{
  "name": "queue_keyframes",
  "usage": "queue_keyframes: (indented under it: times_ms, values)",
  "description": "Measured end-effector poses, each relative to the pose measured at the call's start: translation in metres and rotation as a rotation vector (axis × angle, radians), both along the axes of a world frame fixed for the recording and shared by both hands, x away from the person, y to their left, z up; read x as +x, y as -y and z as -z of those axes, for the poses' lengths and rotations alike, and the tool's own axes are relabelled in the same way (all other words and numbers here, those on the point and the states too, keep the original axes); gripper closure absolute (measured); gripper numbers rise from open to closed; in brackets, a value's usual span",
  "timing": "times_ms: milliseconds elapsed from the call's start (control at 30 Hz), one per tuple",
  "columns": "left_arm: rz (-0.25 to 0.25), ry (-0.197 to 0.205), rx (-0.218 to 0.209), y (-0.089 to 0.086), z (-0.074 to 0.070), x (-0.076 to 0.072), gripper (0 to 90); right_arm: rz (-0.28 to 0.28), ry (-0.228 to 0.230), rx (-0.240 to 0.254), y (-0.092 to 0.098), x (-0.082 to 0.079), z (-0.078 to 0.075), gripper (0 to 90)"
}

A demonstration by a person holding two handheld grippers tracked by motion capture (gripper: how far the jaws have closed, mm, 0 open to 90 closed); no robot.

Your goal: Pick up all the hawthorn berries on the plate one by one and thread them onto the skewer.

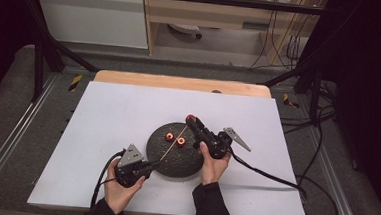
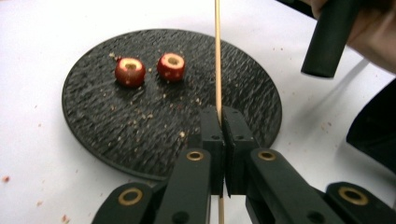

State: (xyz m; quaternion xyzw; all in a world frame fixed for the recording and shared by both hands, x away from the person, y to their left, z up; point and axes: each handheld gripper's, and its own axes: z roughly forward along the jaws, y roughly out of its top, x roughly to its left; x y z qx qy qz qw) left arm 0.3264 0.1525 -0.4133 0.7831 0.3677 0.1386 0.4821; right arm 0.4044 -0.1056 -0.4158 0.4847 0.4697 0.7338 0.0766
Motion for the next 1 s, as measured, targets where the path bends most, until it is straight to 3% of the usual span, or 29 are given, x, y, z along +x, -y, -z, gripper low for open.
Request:
queue_keyframes:
  times_ms: [733,1000]
  values:
    - [0.014,0.014,-0.008,0.031,-0.021,0.034,87.9,-0.071,-0.003,-0.064,-0.003,-0.018,0.006,61.6]
    - [0.023,0.018,0.005,0.041,-0.021,0.041,88.2,-0.096,-0.01,-0.123,-0.005,-0.026,0.012,61.5]
